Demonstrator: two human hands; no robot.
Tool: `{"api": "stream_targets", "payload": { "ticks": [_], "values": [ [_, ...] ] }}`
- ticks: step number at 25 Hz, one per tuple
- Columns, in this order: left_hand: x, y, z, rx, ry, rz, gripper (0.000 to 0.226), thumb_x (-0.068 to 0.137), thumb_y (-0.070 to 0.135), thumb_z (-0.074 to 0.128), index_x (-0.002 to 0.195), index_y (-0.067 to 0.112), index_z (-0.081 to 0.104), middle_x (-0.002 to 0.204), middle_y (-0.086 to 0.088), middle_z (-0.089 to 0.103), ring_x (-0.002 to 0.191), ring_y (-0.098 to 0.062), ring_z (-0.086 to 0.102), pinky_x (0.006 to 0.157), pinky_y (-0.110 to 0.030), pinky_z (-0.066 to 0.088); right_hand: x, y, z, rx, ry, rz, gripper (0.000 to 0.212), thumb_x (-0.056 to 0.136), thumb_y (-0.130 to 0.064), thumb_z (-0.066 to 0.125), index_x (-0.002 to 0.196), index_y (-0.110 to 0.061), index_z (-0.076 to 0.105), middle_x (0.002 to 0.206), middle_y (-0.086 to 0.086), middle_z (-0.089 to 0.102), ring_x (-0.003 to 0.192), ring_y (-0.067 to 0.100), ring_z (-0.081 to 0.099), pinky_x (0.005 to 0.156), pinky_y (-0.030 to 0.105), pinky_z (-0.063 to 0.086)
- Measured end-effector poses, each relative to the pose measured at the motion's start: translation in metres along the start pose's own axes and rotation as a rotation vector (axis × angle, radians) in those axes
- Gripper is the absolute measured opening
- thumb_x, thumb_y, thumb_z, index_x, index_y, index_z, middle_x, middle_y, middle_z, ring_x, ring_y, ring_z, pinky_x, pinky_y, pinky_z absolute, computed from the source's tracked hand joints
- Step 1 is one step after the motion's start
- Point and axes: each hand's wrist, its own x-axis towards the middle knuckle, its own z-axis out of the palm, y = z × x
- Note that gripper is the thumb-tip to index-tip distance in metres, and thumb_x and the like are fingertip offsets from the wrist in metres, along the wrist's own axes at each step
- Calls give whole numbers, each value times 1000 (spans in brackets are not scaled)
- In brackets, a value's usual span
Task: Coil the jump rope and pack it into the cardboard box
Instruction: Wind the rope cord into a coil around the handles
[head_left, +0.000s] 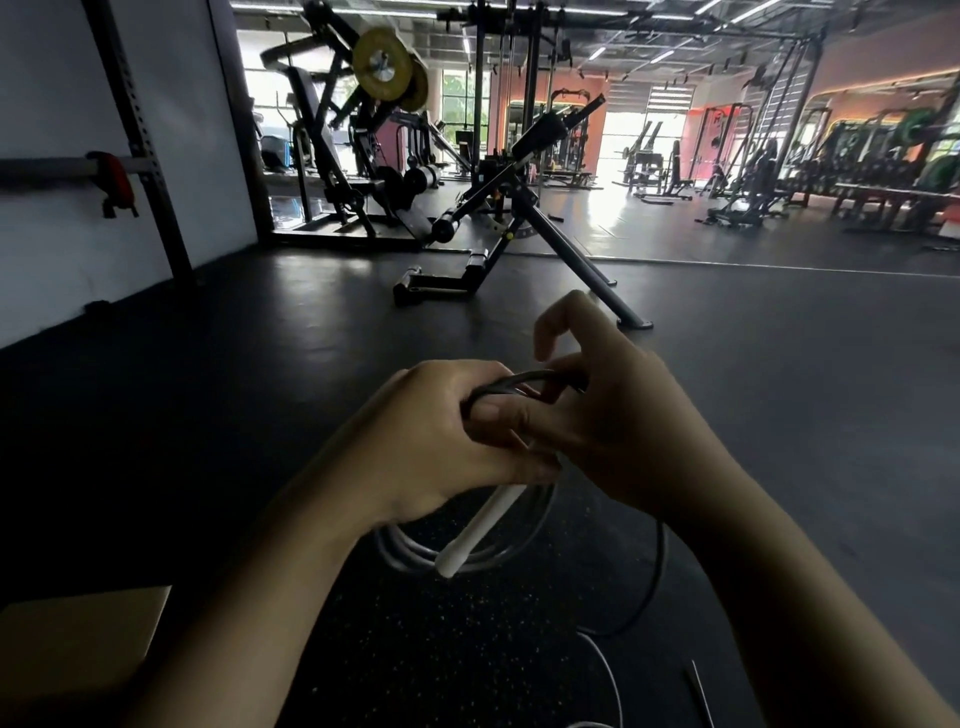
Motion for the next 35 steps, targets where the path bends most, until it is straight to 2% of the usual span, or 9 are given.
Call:
{"api": "stream_targets", "payload": {
  "ticks": [5,8,12,16,20,23,28,32,35],
  "values": [
    [1,-8,1,-140,59,-23,23,75,22,87,96,21,79,91,6,81,89,-8,76,84,-26,58,2,16,1,239,38,61,57,76,-79,56,91,-24,55,50,-7,58,42,9,44,47,28,35],
    [3,-9,-8,-396,289,-63,24,79,24,78,96,7,77,69,6,77,57,0,68,54,-12,47,4,22,-3,461,2,132,66,82,-76,52,88,-12,64,59,-5,52,50,11,46,51,34,37],
    [6,-14,-13,-782,579,-119,30,76,49,73,81,20,79,81,-10,60,34,-2,20,35,-21,12,2,23,11,477,31,128,59,88,-70,52,98,-12,60,76,-7,58,56,7,52,55,32,44],
    [11,-6,-7,-1046,794,-92,27,89,49,64,88,24,72,93,11,76,32,-4,26,32,-16,19,-4,10,26,645,-53,232,59,85,-73,48,115,-24,61,105,-1,74,52,10,48,47,29,41],
    [11,2,10,-1018,884,-148,36,92,54,60,101,23,74,74,13,69,36,-5,25,36,-18,21,-6,-11,37,776,-31,190,47,89,-53,54,99,-10,69,82,7,77,44,-1,52,46,10,38],
    [11,3,15,-1058,852,-121,28,92,47,62,99,22,70,101,9,78,37,-4,32,37,-18,29,-2,-7,32,769,27,162,40,92,-48,56,85,-10,65,57,-3,54,42,2,39,43,18,32],
    [7,-21,-12,-1018,542,-79,28,77,30,74,104,21,73,98,-2,76,76,-12,71,68,-28,52,5,8,-1,500,6,90,41,89,-47,54,90,-7,66,52,-9,44,42,4,35,40,19,30],
    [0,-24,-45,-325,360,70,56,75,40,78,128,31,62,118,13,75,110,-5,69,84,-27,54,5,10,-15,150,-131,14,41,82,-58,55,85,-19,66,58,-8,55,48,0,48,47,18,40],
    [-6,3,-37,158,75,98,77,55,61,85,126,47,60,112,28,73,102,12,66,90,-24,54,3,7,-8,-22,-254,-27,44,87,-63,60,99,-22,69,73,-8,70,65,1,62,65,33,54]
  ]
}}
